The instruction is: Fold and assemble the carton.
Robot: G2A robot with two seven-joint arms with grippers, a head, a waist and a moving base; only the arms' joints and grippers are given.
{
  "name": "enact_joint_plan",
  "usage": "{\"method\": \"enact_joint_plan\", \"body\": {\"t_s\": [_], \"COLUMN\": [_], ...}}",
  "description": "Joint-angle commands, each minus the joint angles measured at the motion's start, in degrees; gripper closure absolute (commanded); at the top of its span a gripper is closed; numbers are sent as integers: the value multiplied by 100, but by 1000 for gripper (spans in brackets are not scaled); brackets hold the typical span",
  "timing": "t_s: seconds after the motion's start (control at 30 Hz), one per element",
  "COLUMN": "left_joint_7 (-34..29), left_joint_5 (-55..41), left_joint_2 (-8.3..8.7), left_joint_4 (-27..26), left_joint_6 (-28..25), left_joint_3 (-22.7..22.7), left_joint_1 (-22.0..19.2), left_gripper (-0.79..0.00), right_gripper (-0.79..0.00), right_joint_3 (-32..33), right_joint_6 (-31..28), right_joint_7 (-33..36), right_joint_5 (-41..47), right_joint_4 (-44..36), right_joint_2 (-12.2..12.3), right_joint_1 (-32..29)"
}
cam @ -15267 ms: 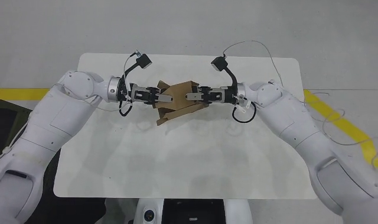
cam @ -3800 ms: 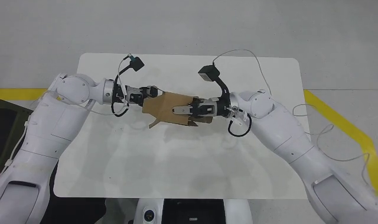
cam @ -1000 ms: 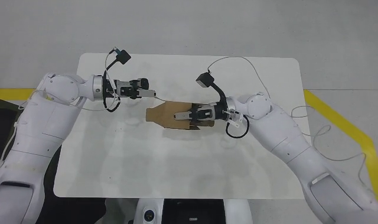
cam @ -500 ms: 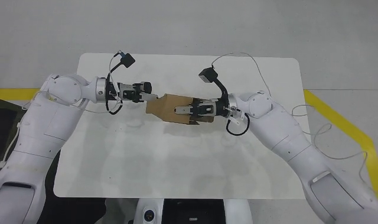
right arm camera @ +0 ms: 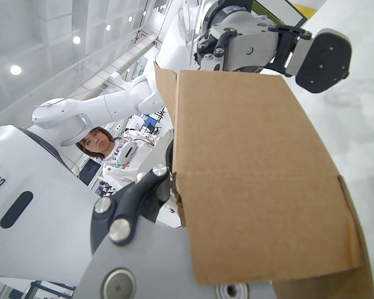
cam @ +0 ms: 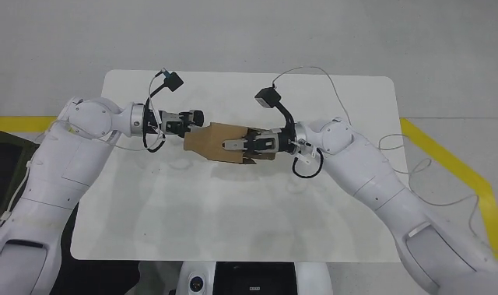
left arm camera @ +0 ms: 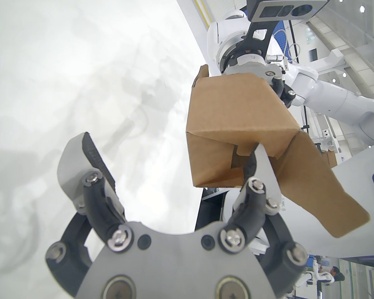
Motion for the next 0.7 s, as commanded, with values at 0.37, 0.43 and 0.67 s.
{"method": "enact_joint_plan", "body": {"t_s": [0.37,0.43,0.67], "left_joint_7": [-2,11,63], "left_joint_5": [-14,-23,-79], "left_joint_2": [-2,5,36], "left_joint_4": [-44,-3,61], "left_joint_6": [2,-10,-63], "left_joint_3": [7,-20,-178], "left_joint_1": [-1,-4,-17], "left_gripper": [-785,-785,-785], "right_gripper": [0,0,0], "right_joint_3": [-54,-30,127], "right_joint_6": [-25,-47,-122], "right_joint_7": [-25,-46,-122], "right_joint_5": [37,23,-129], "right_joint_4": [78,141,438], "right_joint_2": [-2,11,79], "right_joint_1": [15,13,-19]}}
